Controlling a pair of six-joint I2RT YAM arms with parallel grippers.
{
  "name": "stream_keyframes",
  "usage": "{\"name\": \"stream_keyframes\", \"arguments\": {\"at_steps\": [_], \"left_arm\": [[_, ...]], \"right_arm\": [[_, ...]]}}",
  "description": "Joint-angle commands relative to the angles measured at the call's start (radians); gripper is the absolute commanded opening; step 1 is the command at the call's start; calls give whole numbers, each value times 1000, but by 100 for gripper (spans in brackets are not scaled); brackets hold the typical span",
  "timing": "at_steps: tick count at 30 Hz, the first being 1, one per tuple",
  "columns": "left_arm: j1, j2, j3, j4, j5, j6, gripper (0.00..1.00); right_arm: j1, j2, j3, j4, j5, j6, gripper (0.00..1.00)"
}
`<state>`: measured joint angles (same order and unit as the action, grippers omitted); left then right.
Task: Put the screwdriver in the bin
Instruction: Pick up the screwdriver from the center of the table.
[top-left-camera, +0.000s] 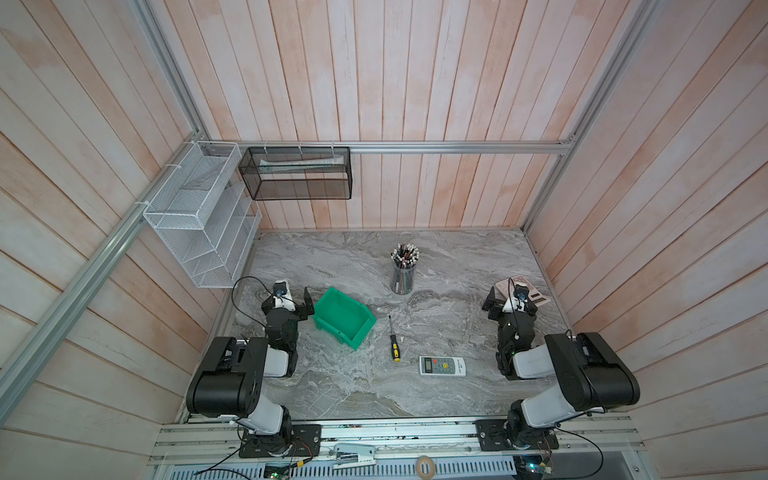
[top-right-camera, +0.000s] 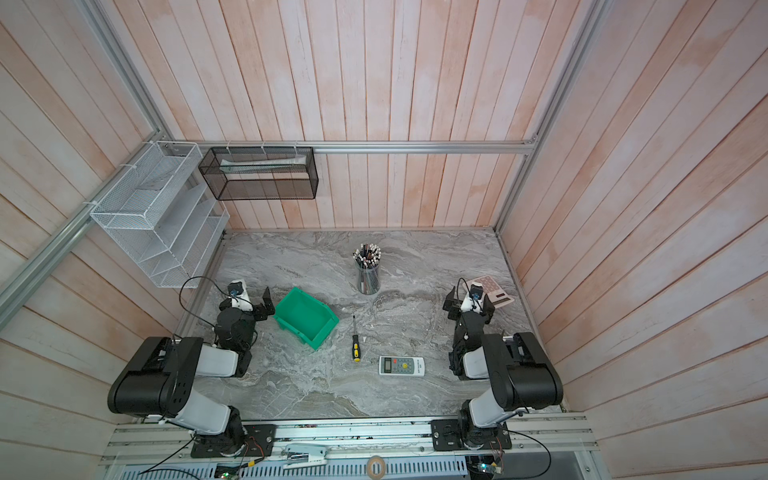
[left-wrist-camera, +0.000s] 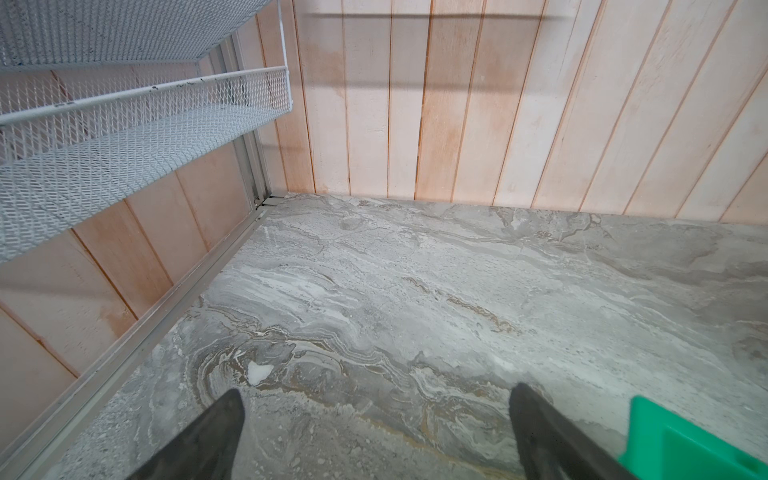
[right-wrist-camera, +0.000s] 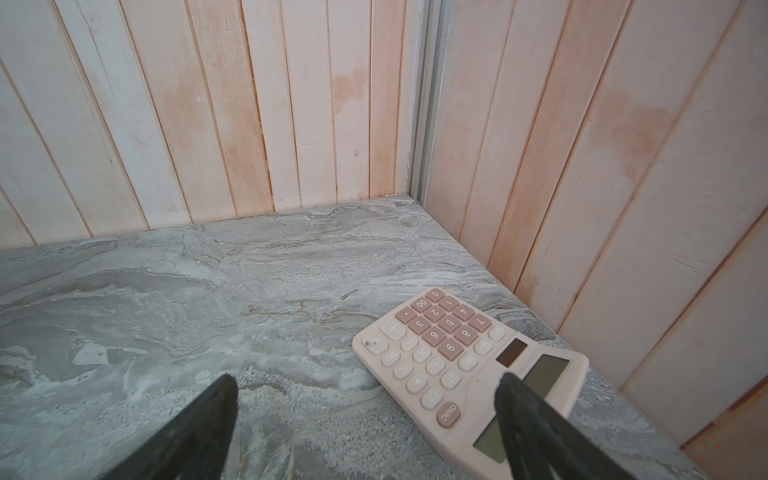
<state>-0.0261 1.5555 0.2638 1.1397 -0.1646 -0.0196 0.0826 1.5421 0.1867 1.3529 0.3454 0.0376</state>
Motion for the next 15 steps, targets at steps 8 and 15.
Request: {"name": "stream_keyframes", "arguments": {"at_steps": [8,15], "left_arm": [[3,-13,5,6,0,-3,100],[-1,-56,-41,56,-65,-30,100]], "right_arm": [[4,6,12,-8,-5,12,98],[19,-14,18,-36,41,13,98]]}}
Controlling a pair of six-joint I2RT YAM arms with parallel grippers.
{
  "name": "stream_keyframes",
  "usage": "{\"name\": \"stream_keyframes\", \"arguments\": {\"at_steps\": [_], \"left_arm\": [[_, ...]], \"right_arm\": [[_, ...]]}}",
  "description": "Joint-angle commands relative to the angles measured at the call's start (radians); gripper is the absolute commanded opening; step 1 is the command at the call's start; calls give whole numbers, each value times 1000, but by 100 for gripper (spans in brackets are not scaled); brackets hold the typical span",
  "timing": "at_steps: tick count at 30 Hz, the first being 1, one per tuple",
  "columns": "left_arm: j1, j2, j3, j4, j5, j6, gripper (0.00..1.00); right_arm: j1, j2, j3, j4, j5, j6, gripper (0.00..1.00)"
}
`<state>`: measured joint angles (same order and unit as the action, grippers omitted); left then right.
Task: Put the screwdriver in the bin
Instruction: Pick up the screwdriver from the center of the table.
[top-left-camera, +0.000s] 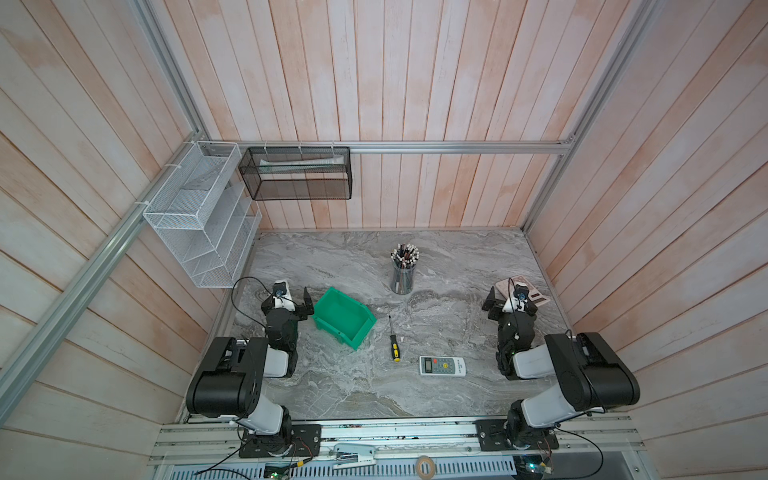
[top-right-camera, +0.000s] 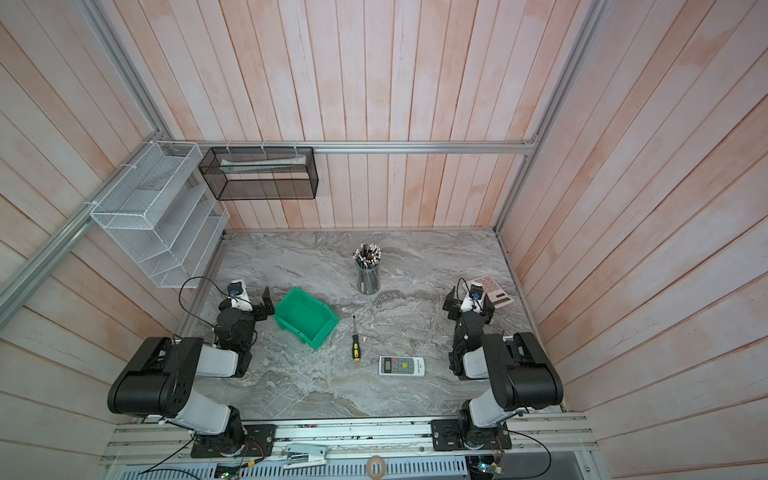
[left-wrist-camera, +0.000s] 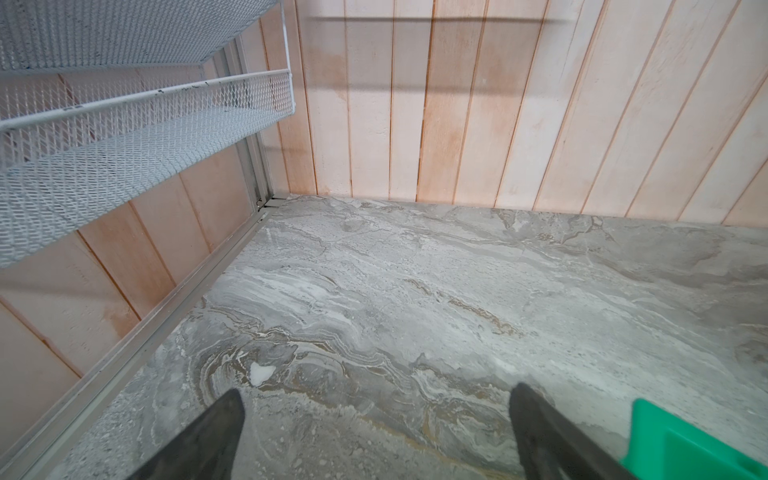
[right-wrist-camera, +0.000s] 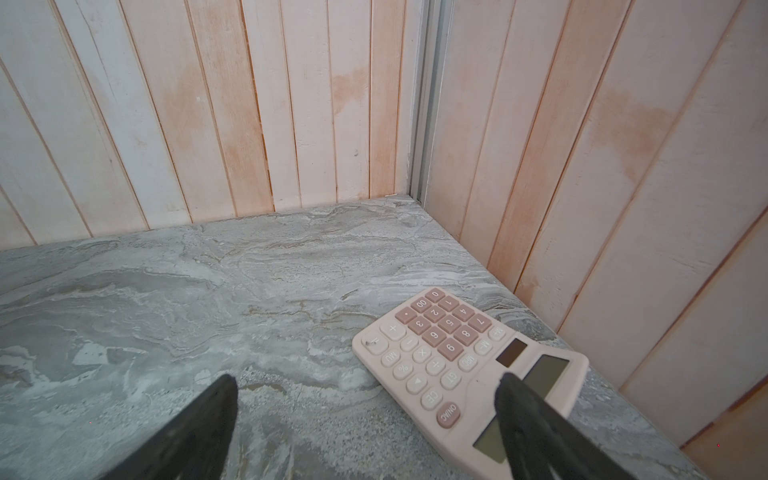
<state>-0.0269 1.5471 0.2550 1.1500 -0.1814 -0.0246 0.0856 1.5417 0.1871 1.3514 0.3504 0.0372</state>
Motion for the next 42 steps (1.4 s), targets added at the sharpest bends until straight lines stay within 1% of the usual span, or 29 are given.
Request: {"name": "stream_keyframes", "arguments": {"at_steps": [1,2,3,4,5,6,7,9,11,12,13,14,16,18,20,22,25,29,31,34,37,39,42], "left_arm": [[1,-67,-45,47,-41,-26,100],[-4,-72,-60,91,-44,-9,100],[-29,-100,-61,81,-86,13,100],[-52,-147,-51,12,-128,24,100],[-76,-215,-21,-104,-168,31,100],[-98,-284,14,-230,-207,14,100],[-107,-342,41,-328,-227,-20,100],[-115,-467,100,-554,-210,-142,100],[-116,-560,136,-716,-162,-274,100],[-117,-605,143,-772,-114,-339,100],[-117,-631,142,-796,-62,-380,100],[-119,-647,144,-837,2,-417,100],[-127,-658,204,-1020,94,-464,100],[-156,-663,288,-1198,127,-471,100],[-190,-687,318,-1301,151,-473,100],[-224,-735,317,-1354,160,-490,100],[-260,-813,298,-1401,166,-519,100],[-297,-860,271,-1433,152,-518,100],[-304,-846,271,-1440,178,-518,100],[-307,-812,281,-1456,240,-514,100],[-306,-783,292,-1472,286,-517,100],[-307,-768,296,-1471,324,-526,100],[-307,-762,291,-1469,344,-549,100]], "right_arm": [[18,-19,15,-29,30,8,98],[25,-16,10,-9,33,-5,98],[35,-23,7,-12,45,-10,98],[37,-29,0,4,39,-22,98],[44,-49,-2,-6,54,-24,98],[57,-86,8,-45,118,-20,98],[66,-135,22,-121,157,-6,98],[70,-237,33,-230,191,15,98],[70,-316,17,-273,253,87,98],[69,-357,25,-329,320,190,98],[67,-394,50,-474,368,290,99],[50,-423,86,-603,362,357,99],[39,-447,135,-717,296,386,99],[43,-468,174,-784,179,403,99],[62,-470,221,-867,107,424,98],[89,-468,256,-949,44,429,98],[159,-465,288,-1048,1,430,98],[292,-426,361,-1211,-12,381,98],[359,-393,395,-1287,-17,376,98],[484,-360,425,-1349,-21,381,98],[587,-320,453,-1375,-39,415,100],[638,-284,474,-1382,-54,439,98],[720,-223,510,-1392,-43,471,97]]}}
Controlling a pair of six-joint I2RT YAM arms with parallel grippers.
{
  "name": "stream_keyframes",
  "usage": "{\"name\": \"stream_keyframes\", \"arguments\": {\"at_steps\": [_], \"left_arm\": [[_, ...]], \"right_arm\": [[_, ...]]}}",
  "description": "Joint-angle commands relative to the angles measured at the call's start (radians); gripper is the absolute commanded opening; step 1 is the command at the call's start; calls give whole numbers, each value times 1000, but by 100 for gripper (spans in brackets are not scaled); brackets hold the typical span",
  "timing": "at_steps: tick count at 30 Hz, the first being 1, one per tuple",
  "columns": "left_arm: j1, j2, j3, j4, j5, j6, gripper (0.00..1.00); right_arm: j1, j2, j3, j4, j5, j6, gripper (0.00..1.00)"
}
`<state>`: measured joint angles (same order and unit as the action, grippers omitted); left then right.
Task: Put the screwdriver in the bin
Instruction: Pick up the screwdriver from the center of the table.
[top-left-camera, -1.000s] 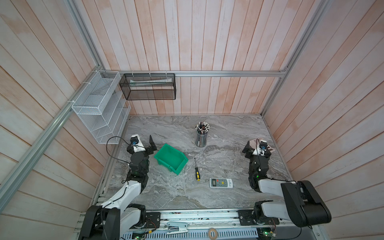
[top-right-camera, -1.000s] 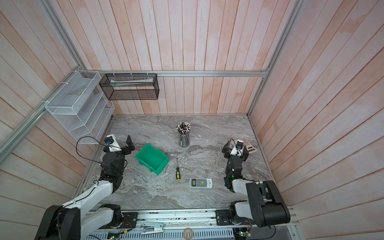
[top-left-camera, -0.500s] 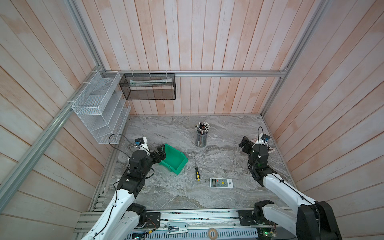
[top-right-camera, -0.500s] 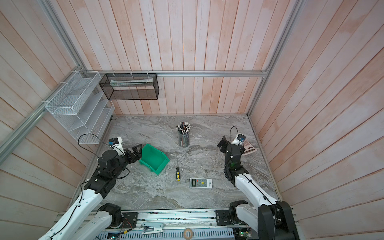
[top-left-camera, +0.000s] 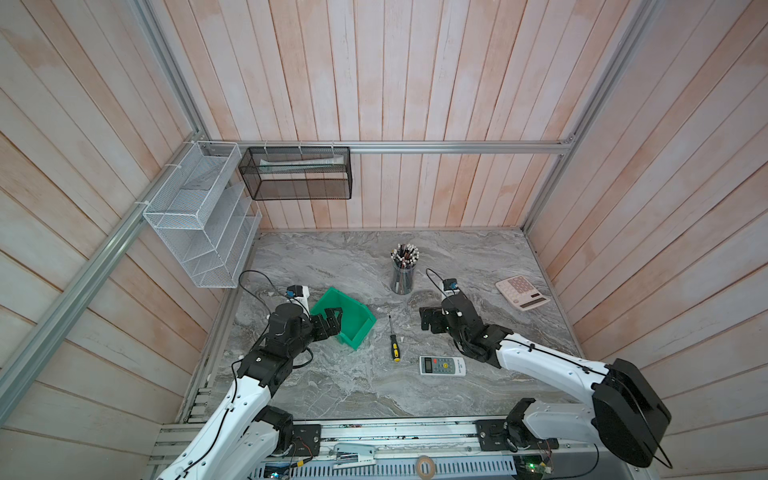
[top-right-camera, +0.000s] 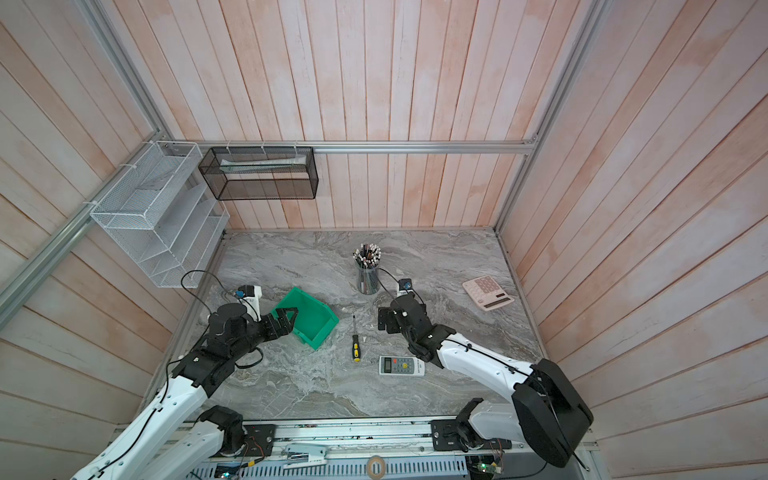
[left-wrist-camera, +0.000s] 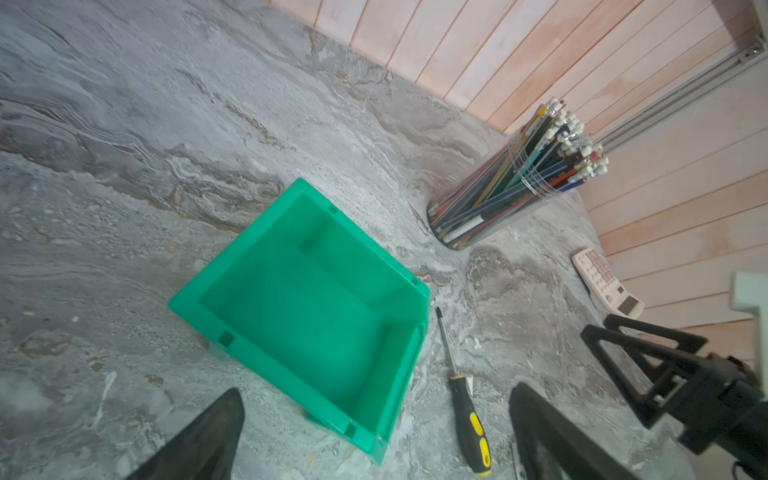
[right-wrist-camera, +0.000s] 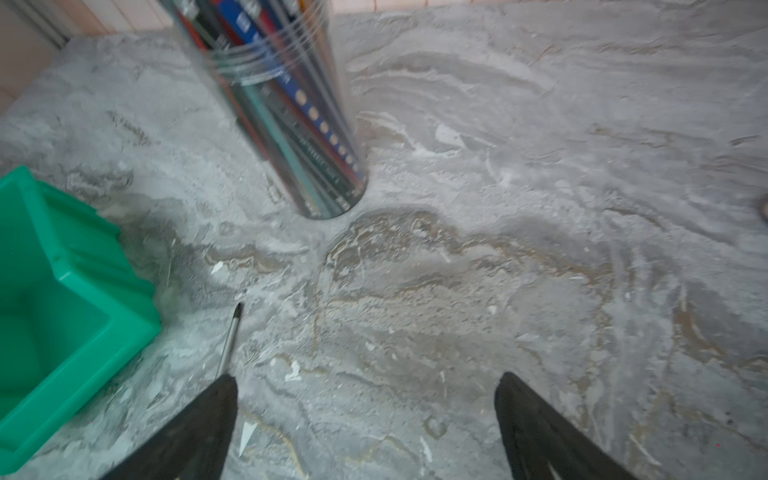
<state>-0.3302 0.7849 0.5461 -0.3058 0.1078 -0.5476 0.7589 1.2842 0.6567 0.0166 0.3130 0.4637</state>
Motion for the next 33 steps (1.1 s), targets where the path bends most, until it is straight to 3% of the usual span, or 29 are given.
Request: {"name": "stream_keyframes", "arguments": {"at_steps": [1,15,25,29,33], "left_arm": [[-3,-6,-8,-9,56,-42,100],[-2,-61,-115,45,174,-185,100],[6,-75,-145,57,165,-204,100],[6,-75,-182,121,193,-233,100],[6,-50,-198,143,190,-237,100]], "right_arm": [[68,58,54,-60,-2,53,97],[246,247,98,-22,-16,136,85],[308,375,138,-14,-37,150,60],[325,403,146,-23,-22,145,54],[334,418,150,-51,13,141,38]]}}
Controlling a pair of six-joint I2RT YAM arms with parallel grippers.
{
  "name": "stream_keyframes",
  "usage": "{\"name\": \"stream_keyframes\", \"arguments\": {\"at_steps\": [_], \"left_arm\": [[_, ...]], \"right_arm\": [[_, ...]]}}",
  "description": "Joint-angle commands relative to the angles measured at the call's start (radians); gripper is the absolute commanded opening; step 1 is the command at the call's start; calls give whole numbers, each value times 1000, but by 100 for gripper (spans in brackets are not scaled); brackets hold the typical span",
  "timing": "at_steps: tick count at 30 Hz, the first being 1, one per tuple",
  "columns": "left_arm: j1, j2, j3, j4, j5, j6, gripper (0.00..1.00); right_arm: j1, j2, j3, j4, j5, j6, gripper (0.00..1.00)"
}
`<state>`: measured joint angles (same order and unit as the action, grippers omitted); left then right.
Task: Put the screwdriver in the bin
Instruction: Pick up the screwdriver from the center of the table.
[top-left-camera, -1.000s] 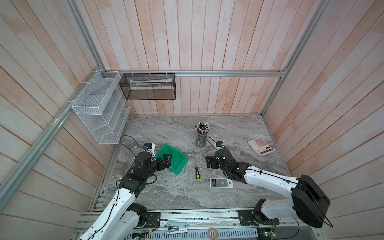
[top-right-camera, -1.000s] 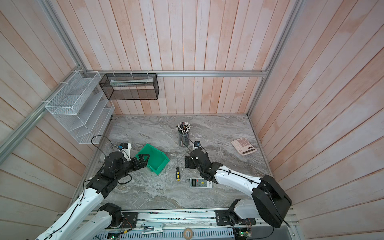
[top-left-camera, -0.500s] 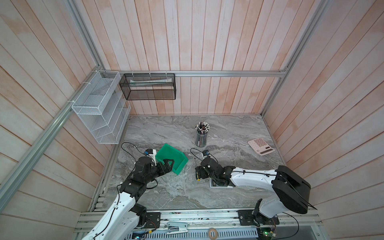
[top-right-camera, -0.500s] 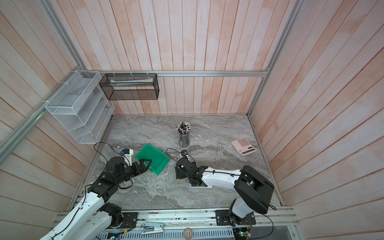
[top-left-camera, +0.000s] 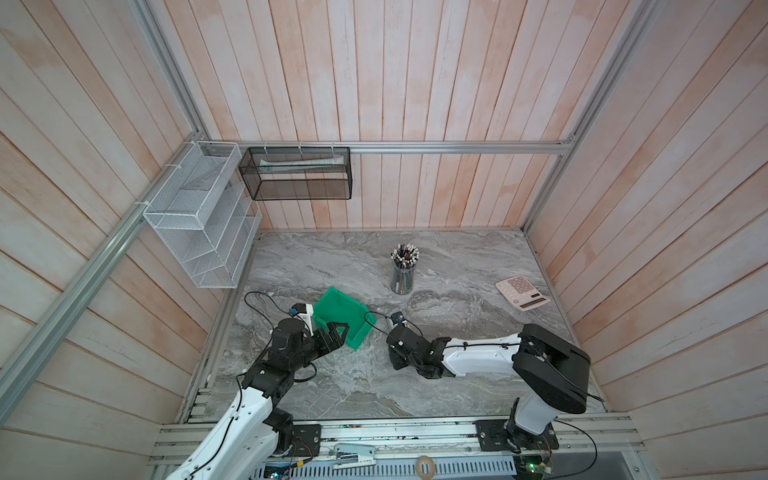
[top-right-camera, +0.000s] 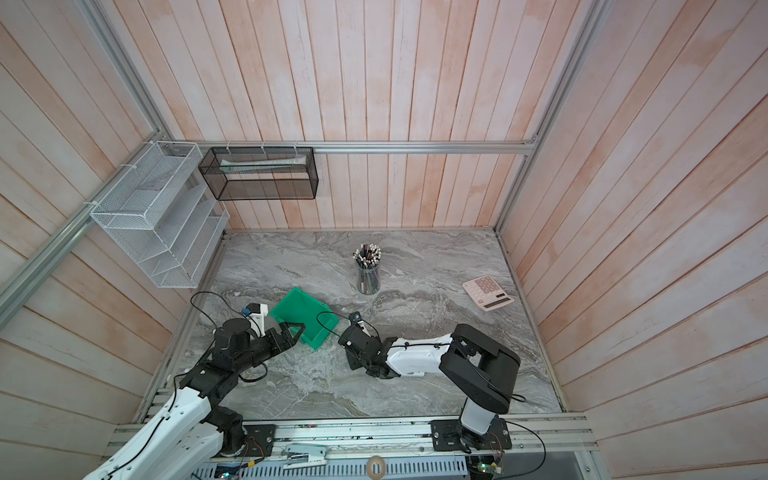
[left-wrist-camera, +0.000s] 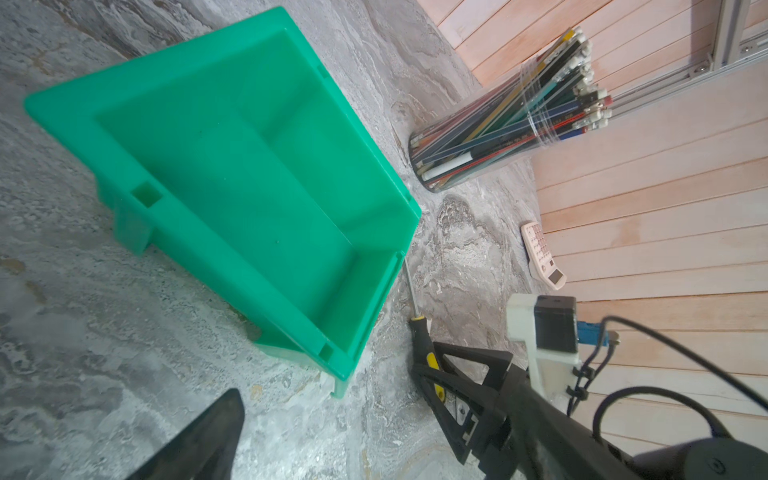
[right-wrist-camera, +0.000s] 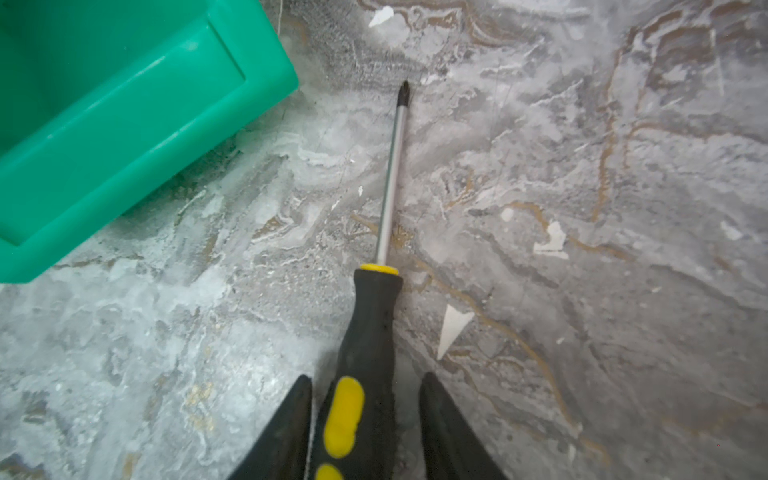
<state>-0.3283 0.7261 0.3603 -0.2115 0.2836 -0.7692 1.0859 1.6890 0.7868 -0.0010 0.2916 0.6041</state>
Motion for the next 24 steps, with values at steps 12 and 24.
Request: {"name": "stream_keyframes", "arguments": {"at_steps": [12,24], "left_arm": [[6,92,-74,246,26,-76,100],[10,266,-15,315,-77,-4,100]], "right_arm": [[-18,-50,19,-70,114,-84,10],[-91,-172,2,-47,103,-177,9]]}}
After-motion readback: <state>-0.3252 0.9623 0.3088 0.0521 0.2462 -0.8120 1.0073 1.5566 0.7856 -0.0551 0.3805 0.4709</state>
